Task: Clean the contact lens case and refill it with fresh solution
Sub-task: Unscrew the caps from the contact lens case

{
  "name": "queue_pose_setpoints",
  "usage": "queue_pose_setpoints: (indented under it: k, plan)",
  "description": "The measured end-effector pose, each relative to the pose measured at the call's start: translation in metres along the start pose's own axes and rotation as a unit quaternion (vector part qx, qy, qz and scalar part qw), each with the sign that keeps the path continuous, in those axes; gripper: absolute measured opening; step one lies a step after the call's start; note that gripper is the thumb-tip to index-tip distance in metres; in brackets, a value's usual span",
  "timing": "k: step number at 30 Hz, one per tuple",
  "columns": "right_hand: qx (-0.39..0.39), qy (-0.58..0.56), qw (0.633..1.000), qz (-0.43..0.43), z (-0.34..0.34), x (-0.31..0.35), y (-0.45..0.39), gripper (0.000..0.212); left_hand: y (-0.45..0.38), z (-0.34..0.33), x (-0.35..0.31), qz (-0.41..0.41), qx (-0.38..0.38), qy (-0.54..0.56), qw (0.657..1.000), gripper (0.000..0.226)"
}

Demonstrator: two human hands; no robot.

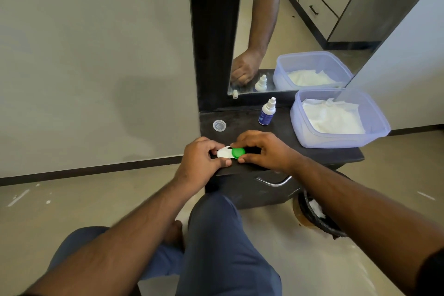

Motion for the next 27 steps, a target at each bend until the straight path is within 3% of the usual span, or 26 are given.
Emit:
queue_pose_setpoints:
  k: [4, 8, 12, 16, 21, 24, 27]
  plan:
    - [0.021, -0.012, 1.000, -0.019, -0.002, -0.004, -0.001, 0.042, -0.002, 0.001, 0.001, 0.013, 0.011, 0.002, 1.000, 0.035]
    - [-0.003, -0.026, 0.998, -0.053, -0.003, -0.006, -0.001, 0.063, -0.003, 0.000, 0.003, 0.020, 0.012, 0.000, 1.000, 0.033]
    - [-0.034, -0.063, 0.996, -0.044, 0.000, -0.008, 0.005, 0.056, -0.002, 0.000, 0.002, 0.018, 0.009, 0.000, 1.000, 0.033]
    - [-0.001, -0.089, 0.994, -0.058, 0.000, -0.007, 0.004, 0.059, -0.003, -0.001, 0.004, 0.021, 0.012, -0.001, 1.000, 0.034]
    - [-0.086, -0.106, 0.988, -0.066, 0.002, -0.010, 0.008, 0.054, -0.002, -0.002, 0.005, 0.017, 0.011, -0.003, 1.000, 0.033]
    - [-0.041, -0.102, 0.991, -0.073, 0.001, -0.011, 0.008, 0.051, -0.002, -0.002, 0.006, 0.018, 0.008, 0.001, 1.000, 0.033]
    - [-0.036, -0.057, 0.996, -0.065, -0.003, -0.006, 0.005, 0.065, -0.002, -0.002, 0.006, 0.017, 0.012, -0.010, 1.000, 0.032]
Point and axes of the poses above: each hand's wrist, its own y-axis away from the middle knuckle, its own z-axis out of the back of the hand, x = y × z, the point moved 7 cm from there along -y, towards the middle knuckle, and after that the axes turned 14 degrees about -z, right-handed, at the moved point
